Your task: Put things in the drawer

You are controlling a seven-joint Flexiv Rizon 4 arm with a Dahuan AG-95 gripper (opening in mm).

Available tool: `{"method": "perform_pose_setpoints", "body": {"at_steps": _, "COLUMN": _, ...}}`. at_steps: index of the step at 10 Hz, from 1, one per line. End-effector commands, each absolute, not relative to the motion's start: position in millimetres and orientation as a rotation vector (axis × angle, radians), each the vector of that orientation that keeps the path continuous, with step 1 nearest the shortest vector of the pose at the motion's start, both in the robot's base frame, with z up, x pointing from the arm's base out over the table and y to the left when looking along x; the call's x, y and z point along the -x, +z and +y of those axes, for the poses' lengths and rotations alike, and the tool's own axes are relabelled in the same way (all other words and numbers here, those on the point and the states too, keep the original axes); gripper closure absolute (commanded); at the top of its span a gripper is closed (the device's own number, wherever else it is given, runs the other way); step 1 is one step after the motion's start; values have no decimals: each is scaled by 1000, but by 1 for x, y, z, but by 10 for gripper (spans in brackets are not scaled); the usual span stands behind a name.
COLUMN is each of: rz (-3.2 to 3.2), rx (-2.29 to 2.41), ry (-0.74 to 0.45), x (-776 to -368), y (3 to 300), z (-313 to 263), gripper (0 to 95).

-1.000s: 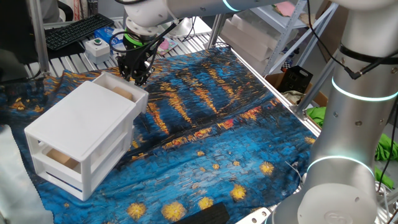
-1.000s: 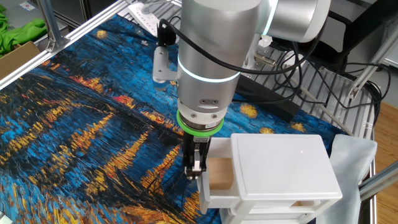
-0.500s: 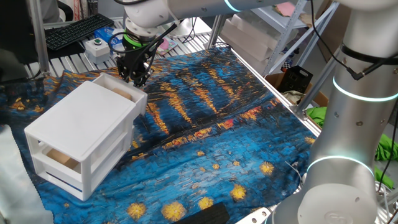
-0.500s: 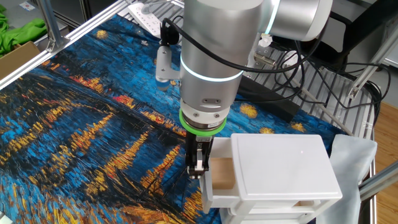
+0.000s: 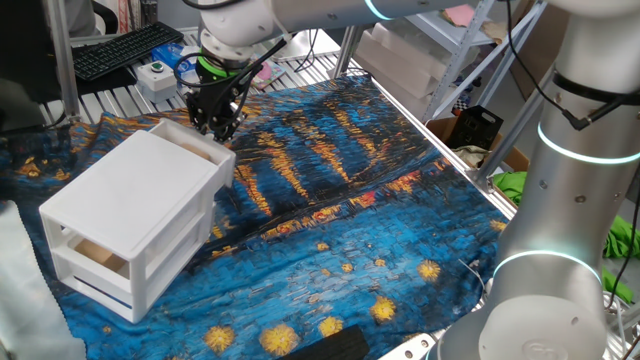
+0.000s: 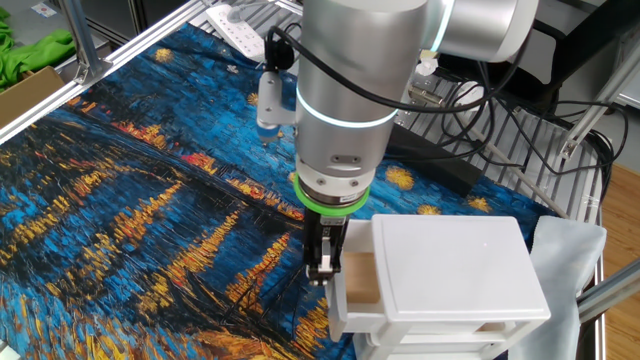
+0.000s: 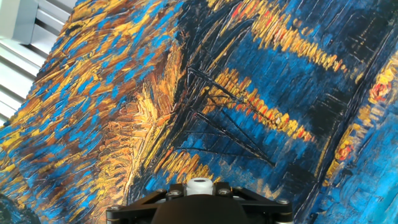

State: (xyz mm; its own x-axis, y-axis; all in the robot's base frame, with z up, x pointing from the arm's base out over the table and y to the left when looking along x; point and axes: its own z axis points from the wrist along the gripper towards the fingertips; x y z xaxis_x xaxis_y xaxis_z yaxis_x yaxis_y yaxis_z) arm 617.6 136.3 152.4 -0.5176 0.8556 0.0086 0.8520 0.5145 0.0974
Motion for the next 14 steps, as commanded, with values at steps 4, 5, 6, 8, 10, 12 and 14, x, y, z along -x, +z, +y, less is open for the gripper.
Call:
{"method": "perform_pose_setpoints", "body": {"at_steps": 4, "rz": 2692, "rx": -1525, "ry": 137, "x": -612, "y": 153, "z": 140, "gripper": 950}}
{"method": "perform_pose_setpoints", "body": {"at_steps": 5, "rz": 2692, "rx": -1525, "ry": 138, "x": -610, "y": 153, "z": 140, "gripper": 950}}
{"method": "perform_pose_setpoints", "body": {"at_steps": 6, "rz": 2691, "rx": -1527, "ry": 138, "x": -609, "y": 153, "z": 141, "gripper": 950}}
{"method": "perform_pose_setpoints", "body": {"at_steps": 8, "rz": 2700, "rx": -1508, "ry": 138, "x": -607, "y": 153, "z": 142, "gripper": 950}}
{"method": "perform_pose_setpoints", "body": {"at_steps": 10, "rz": 2704, "rx": -1494, "ry": 139, "x": -605, "y": 153, "z": 142, "gripper": 950}}
{"method": "perform_pose_setpoints", "body": {"at_steps": 12, "rz": 2717, "rx": -1472, "ry": 136, "x": -605, "y": 153, "z": 142, "gripper": 950}}
{"method": "perform_pose_setpoints", "body": {"at_steps": 14, "rz": 2748, "rx": -1418, "ry": 132, "x": -605, "y": 153, "z": 142, "gripper": 950}}
